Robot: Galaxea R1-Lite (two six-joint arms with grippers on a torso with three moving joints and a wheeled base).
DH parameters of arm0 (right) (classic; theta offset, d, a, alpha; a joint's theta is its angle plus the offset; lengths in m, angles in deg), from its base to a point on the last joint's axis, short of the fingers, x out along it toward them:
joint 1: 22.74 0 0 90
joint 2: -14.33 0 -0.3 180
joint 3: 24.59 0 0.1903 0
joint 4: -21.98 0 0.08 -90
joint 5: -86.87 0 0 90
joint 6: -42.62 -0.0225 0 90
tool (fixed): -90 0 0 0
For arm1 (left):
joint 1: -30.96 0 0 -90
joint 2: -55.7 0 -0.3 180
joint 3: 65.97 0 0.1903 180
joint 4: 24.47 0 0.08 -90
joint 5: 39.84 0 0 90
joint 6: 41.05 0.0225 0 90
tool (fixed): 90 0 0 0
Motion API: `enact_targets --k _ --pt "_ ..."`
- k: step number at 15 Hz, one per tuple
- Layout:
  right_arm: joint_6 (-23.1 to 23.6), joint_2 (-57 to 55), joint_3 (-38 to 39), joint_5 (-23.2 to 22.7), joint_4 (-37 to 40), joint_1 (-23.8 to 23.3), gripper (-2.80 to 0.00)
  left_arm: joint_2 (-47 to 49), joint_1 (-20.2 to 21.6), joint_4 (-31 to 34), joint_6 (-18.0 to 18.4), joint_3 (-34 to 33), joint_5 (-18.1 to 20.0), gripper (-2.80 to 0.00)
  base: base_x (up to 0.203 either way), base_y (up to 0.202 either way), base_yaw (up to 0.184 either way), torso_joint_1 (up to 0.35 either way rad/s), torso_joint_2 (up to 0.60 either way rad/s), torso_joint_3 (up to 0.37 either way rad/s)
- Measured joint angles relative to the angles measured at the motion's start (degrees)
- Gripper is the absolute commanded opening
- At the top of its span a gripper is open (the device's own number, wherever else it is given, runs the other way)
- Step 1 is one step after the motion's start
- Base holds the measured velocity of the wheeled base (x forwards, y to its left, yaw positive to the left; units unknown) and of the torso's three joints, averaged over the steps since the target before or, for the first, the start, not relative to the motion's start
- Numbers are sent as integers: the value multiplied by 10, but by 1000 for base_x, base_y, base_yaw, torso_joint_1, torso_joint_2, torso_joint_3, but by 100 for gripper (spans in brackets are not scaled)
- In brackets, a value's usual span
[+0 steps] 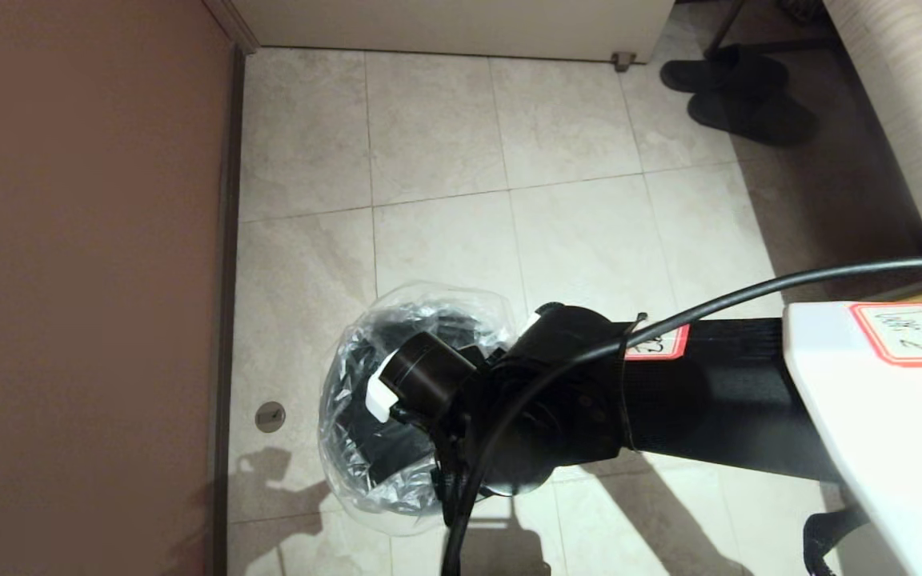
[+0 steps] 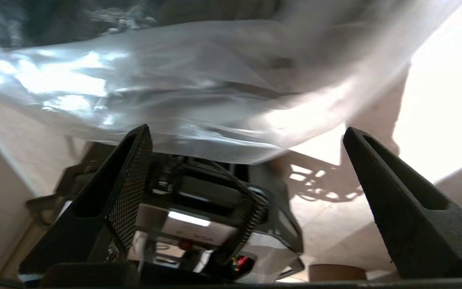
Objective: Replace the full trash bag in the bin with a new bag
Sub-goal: Put the new garbage bag on the trash can
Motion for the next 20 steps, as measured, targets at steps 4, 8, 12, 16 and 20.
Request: enact_targets --k 4,8,12,16,20 --pt "-1 3 6 9 -1 -11 0 -1 0 0 0 0 0 -280 0 0 0 0 0 0" --pt "-1 -13 2 9 -13 -29 -280 -5 0 0 0 0 0 -280 0 0 0 0 0 0" --pt "0 -23 0 9 -24 -35 -280 -9 0 1 0 0 0 -280 0 0 0 0 0 0" --pt "1 -22 -4 9 -22 -36 -280 -13 0 3 0 0 0 -280 0 0 0 0 0 0" --pt "-3 -8 6 9 -18 -32 -280 -13 0 1 0 -3 3 -280 0 0 0 0 0 0"
